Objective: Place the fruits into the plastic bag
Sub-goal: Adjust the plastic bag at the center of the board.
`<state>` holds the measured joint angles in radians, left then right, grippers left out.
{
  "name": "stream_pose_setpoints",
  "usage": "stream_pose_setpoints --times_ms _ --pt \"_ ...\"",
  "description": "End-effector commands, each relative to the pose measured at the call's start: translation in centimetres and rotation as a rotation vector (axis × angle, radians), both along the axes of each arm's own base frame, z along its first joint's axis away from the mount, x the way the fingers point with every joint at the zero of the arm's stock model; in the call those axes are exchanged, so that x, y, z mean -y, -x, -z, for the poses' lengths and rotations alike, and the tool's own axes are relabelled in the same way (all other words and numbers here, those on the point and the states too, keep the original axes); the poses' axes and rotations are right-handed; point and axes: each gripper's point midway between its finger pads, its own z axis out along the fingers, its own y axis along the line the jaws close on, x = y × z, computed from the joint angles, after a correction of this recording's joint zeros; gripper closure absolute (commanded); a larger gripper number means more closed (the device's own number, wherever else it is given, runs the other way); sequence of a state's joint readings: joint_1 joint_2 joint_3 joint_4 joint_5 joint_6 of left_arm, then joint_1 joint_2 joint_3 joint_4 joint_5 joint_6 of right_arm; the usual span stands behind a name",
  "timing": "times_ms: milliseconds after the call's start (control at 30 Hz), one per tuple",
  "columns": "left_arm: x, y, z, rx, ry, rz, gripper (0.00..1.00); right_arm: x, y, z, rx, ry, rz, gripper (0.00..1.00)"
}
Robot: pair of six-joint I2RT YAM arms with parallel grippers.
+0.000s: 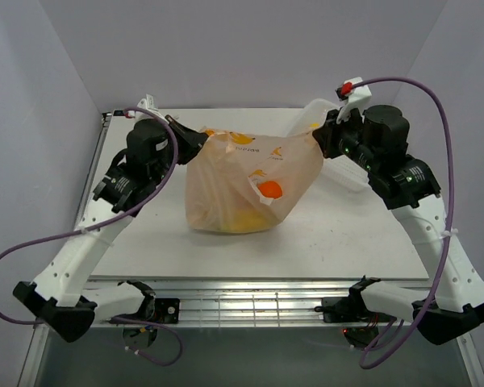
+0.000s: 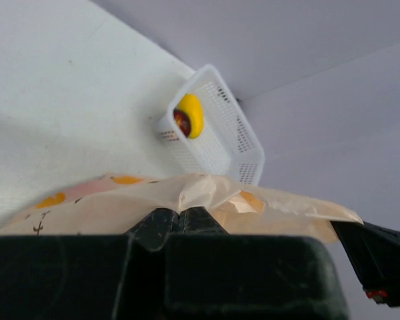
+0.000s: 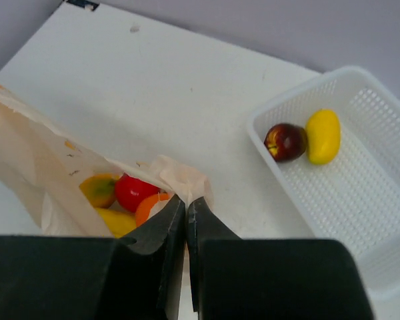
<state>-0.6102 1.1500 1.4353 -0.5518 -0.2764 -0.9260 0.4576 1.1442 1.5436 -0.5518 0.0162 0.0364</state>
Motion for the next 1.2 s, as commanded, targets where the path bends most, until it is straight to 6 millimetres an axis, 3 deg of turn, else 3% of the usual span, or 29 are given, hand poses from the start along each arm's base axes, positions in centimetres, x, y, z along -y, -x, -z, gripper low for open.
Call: stream_pose_setpoints --times_ms 0,100,167,300,467,533,733,833,933,967,1033,1067,1100,1167 --pt "1.4 -1.6 3.8 -0.12 0.062 0.131 1.0 -0.5 -0.1 2.3 -0.079 -0.053 0.011 0.92" --pt "1.8 -3.0 5.4 -0.138 0.03 0.181 1.0 -2.0 0.1 5.1 -0.187 -0.057 -0.046 0.92" --pt "1.2 -4.6 6.5 -0.163 0.012 0.174 1.0 -2.5 -0.1 6.9 -0.25 -0.059 -0.055 0.92" --pt "0.5 -6.0 8.1 -0.201 -0.003 0.234 1.0 -3.6 -0.5 9.3 -0.334 -0.062 -0.08 0.91" --pt "-1.0 -8.7 8.1 -0.166 -0.048 0.25 0.93 -4.8 -2.0 9.4 -0.397 -0.103 -0.062 0.9" --pt "-1.0 -10.2 8.0 -0.179 -0.047 0.267 0.94 -4.9 -2.4 8.1 -0.383 -0.119 -0.058 0.91" --pt "0.0 -12.8 7.3 -0.14 -0.088 0.35 0.94 -5.3 -1.4 7.5 -0.368 -0.142 -0.104 0.84" --pt "0.6 -13.8 7.5 -0.133 -0.096 0.402 0.87 -5.5 -0.5 6.9 -0.323 -0.137 -0.158 0.78" --pt "1.4 -14.3 7.9 -0.131 -0.112 0.467 0.73 -5.6 0.1 6.0 -0.257 -0.102 -0.22 0.64" --pt "1.9 -13.6 8.0 -0.14 -0.102 0.516 0.7 -5.4 0.5 5.5 -0.231 -0.092 -0.232 0.58" --pt "2.1 -12.8 8.7 -0.153 -0.104 0.546 0.52 -4.9 1.0 4.8 -0.161 -0.046 -0.255 0.49" --pt "1.9 -11.9 7.8 -0.129 -0.11 0.549 0.45 -4.6 1.1 5.0 -0.141 -0.019 -0.265 0.39" --pt "1.6 -11.4 7.6 -0.116 -0.122 0.54 0.27 -4.5 1.3 4.8 -0.109 0.001 -0.275 0.35" --pt "0.7 -9.4 6.3 -0.073 -0.139 0.518 0.16 -3.7 1.9 3.8 -0.002 0.064 -0.301 0.27"
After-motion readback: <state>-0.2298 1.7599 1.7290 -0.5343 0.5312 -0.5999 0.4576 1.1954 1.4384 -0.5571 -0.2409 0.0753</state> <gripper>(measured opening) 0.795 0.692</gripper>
